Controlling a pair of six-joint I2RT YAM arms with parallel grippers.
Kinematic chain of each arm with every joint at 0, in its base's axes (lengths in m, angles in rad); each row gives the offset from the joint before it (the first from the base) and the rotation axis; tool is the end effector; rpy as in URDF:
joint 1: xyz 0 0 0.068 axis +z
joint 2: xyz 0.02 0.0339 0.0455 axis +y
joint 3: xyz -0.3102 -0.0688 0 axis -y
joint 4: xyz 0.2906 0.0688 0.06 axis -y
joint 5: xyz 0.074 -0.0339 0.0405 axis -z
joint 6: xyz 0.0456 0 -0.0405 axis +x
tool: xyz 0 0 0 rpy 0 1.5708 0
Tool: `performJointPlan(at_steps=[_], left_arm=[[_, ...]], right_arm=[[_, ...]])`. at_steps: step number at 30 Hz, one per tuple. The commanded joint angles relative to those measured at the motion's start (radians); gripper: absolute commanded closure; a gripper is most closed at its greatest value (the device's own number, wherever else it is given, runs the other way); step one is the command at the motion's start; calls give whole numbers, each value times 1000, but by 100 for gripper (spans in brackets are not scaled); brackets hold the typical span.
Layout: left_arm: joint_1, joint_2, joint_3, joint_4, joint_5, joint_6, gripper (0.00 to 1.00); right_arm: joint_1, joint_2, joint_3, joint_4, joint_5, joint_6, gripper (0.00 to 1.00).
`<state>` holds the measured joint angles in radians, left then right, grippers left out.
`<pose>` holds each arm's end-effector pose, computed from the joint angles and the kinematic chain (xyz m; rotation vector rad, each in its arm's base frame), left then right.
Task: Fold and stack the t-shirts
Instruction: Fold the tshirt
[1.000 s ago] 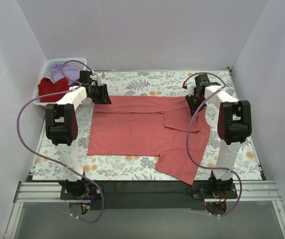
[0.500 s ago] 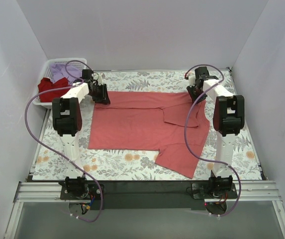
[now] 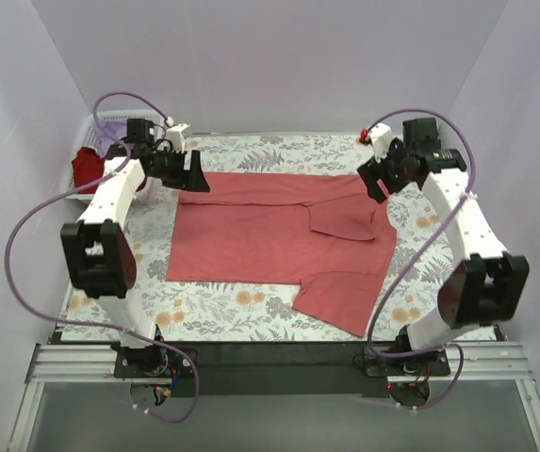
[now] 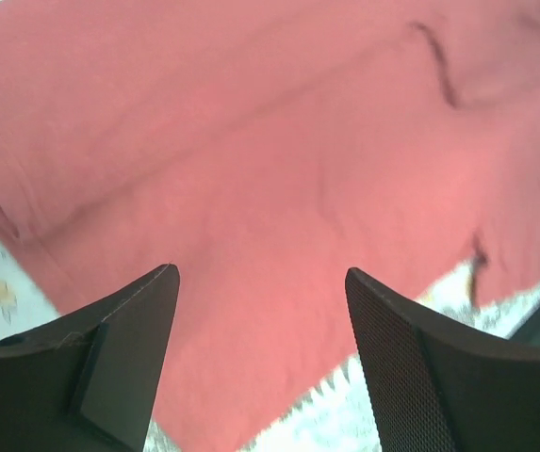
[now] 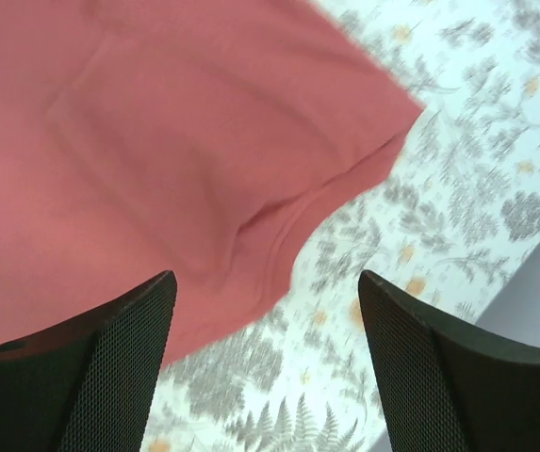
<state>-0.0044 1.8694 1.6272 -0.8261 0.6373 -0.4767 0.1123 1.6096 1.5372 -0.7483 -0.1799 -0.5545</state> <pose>0.4609 -0.0292 0.3016 -0.3992 2.6115 -1.0044 0.4038 0.0537 0.3753 -0.8561 2.2146 0.0039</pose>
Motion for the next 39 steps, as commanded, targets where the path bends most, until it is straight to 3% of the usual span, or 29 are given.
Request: performJointPlan(at_steps=[1, 4, 10, 12, 19, 33, 36, 39], left_arm=[[52, -183, -108, -131, 105, 209, 29], [80, -256, -159, -267, 199, 312, 28], [81, -361, -275, -372, 179, 431, 29], [81, -388, -300, -373, 164, 434, 30], [81, -429, -369, -346, 147, 406, 30], [83, -421, -392, -277, 42, 339, 31], [81, -424, -420, -262, 15, 345, 31], [84, -429, -444, -265, -20, 380, 31]], right_arm=[[30, -117, -173, -170, -56, -146, 16], [88, -243, -326, -241, -81, -203, 20], [297, -395, -618, -241, 23, -194, 48], [322, -411, -685, -231, 29, -176, 51], [375, -441, -836, -97, 132, -134, 52], [411, -349, -926, 75, 226, -111, 49], [432, -327, -953, 107, 258, -105, 53], [455, -307, -971, 128, 299, -105, 68]])
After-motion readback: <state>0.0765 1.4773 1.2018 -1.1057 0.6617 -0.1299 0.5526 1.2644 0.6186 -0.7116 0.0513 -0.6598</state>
